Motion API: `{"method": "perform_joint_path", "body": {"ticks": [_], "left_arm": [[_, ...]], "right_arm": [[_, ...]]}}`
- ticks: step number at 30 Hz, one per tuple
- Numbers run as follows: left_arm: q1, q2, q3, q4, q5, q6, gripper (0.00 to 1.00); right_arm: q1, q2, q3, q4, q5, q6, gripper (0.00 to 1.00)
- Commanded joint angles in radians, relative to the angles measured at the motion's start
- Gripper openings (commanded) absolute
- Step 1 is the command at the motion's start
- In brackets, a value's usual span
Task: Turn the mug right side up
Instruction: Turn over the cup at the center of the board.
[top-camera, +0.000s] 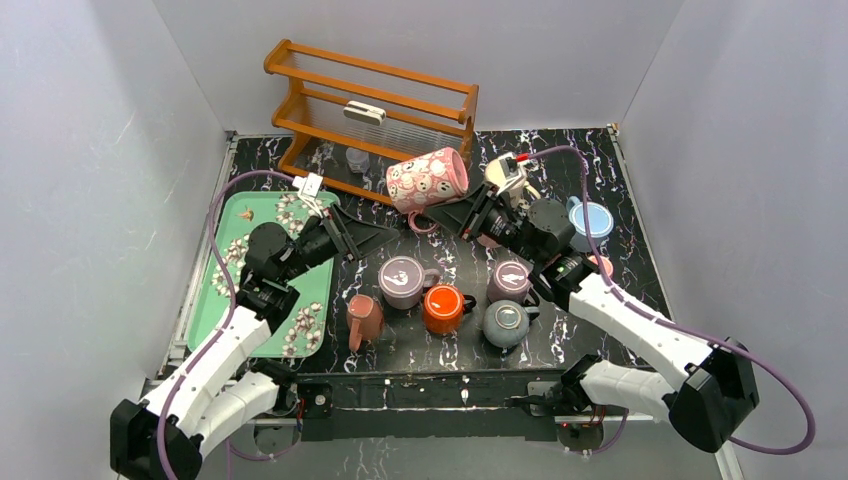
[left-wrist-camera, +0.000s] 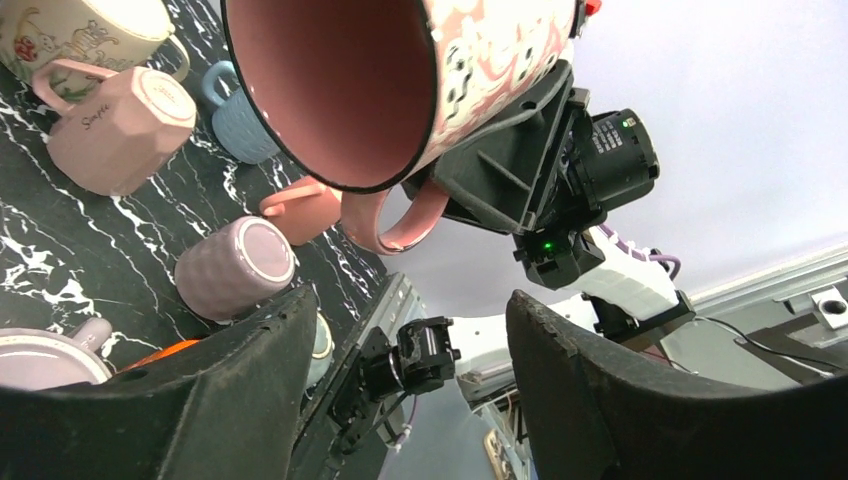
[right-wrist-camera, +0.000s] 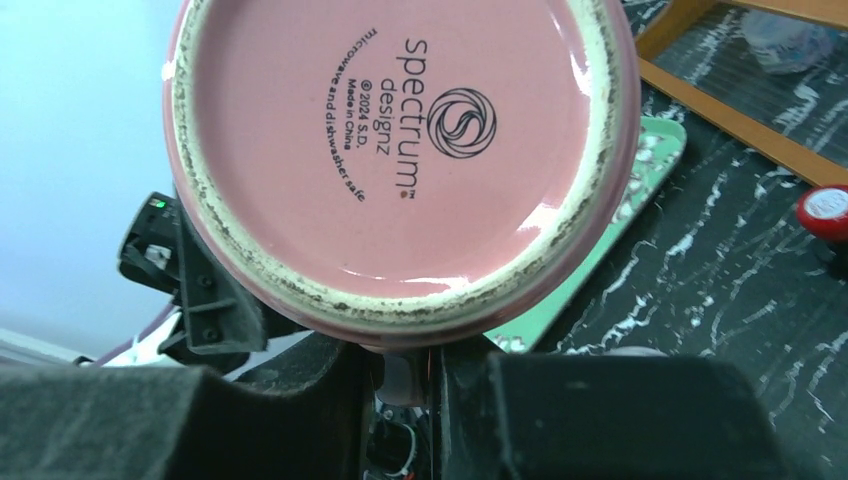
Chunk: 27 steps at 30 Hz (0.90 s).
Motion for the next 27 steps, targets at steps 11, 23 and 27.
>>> {"method": "perform_joint_path", "body": {"ticks": [11, 23, 27], "left_arm": [[-0.015, 0.064, -0.022, 0.312, 0.018, -0.159, 0.63], [-0.037, 0.104, -0.019, 0.382, -0.035, -0.182, 0.50], [-0.040, 0.112, -0.024, 0.427, -0.050, -0.213, 0.44]], "right_arm": [[0.058, 0.032, 0.117, 0.340, -0.055, 0.087, 0.01], [0.116, 0.074, 0.141, 0.376, -0.036, 0.089, 0.01], [0.123, 0.082, 0.139, 0.389, -0.042, 0.095, 0.01]]}}
